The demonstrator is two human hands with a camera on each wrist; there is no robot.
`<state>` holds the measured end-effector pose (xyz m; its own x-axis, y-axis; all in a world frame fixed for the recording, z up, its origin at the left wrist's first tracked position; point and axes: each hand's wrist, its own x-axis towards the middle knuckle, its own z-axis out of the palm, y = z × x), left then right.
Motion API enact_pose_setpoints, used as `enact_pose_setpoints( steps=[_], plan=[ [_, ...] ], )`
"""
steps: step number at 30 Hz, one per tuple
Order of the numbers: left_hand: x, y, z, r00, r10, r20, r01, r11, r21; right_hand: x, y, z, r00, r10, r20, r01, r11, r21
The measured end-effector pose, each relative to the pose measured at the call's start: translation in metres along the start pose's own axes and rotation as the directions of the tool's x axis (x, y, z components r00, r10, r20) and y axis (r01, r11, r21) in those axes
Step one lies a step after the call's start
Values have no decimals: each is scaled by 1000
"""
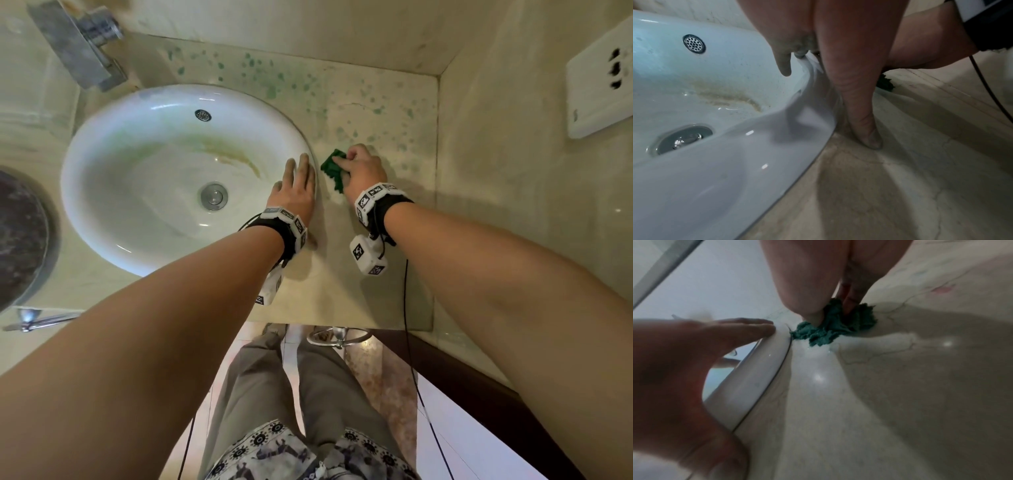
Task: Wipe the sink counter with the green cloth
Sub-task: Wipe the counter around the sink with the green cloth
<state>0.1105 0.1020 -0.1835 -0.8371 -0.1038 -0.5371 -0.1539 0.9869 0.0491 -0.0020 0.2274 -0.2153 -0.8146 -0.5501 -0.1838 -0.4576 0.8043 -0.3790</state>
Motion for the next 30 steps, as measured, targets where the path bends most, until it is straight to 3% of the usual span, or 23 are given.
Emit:
enact_pose_setpoints(
  steps=[8,14,20,25,27,30],
  plan=[
    [3,3,3,1000,-19,-25,19,1000,19,-26,-3,-4,976,-171,132,176,984,-27],
    [2,5,1,1000,-25,-19,26,998,62,-57,-2,-8,944,-174,281,202,977,-73],
    [-1,6,-3,1000,-17,21,15,996,94,-91,1,-11,943,-54,328,85,993,-83],
    [-3,4,-7,1000,-5,25,3,997,71,-95,-8,-21,897,85,434,-27,990,-136],
    [-6,2,-11,999,11,48,-15,995,98,-98,-8,-26,878,211,429,-216,976,-38],
    [-9,-5,-16,998,55,38,-59,992,109,-107,-2,-28,838,377,394,-499,823,273]
  ],
)
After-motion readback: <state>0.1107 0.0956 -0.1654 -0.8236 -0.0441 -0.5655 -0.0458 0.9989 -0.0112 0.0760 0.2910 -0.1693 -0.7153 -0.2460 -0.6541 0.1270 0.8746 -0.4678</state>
